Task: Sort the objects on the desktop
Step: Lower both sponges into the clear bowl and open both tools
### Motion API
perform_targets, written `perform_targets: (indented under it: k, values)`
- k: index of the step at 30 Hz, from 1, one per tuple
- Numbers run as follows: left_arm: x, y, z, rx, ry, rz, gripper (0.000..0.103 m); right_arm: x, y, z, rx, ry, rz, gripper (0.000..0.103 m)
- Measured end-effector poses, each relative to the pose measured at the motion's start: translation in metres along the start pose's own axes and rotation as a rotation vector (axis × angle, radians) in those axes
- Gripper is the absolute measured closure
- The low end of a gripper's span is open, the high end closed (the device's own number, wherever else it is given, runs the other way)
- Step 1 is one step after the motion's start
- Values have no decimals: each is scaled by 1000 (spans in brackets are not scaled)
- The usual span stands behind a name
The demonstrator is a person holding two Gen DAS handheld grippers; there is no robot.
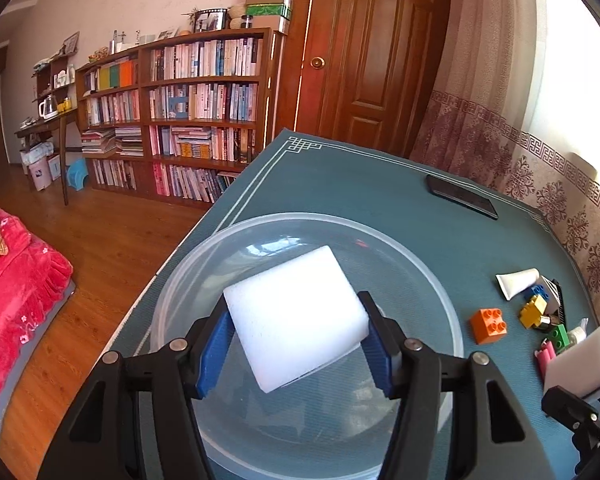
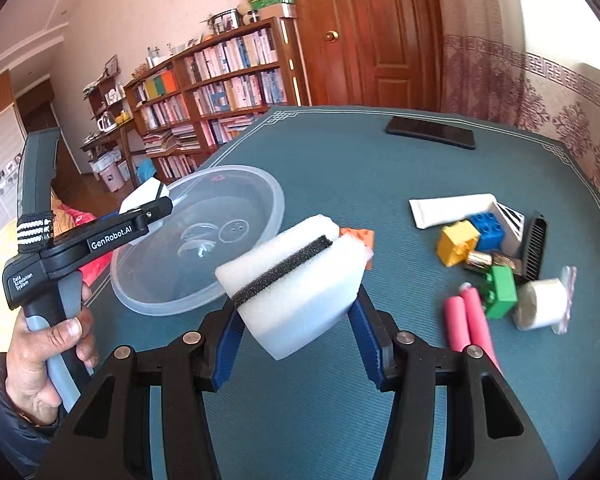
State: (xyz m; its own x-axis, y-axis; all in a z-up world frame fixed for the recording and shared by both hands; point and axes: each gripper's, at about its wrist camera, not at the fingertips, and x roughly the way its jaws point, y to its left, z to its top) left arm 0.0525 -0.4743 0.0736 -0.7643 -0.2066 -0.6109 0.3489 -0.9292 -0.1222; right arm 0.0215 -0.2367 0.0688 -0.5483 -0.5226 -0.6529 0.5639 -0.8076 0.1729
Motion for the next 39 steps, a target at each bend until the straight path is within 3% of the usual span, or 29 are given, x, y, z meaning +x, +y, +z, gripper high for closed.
perform_targets:
  k: [6,11,18,21,25,32,39]
  values:
    - [2,7,6,46,-12,-16,38,37,31,23,-46,25,49,48]
    - [3,21,11,12,-14,-65,29,64,50,35,-86,49,66,48]
    - [9,30,12,-12,2,-80,28,95,59,45,-94,75,79,48]
    - [11,34,11,-34,7,-86,20,104,60,46,-99,90,113,45]
    - [9,37,11,-53,0,-82,20,107,64,44,-120,75,120,24]
    - [6,34,11,-45,-19,-45,19,96,59,39,-143,4,106,24]
    - [3,20,8,-5,-30,-22,19,76,19,42,-14,-46,103,24]
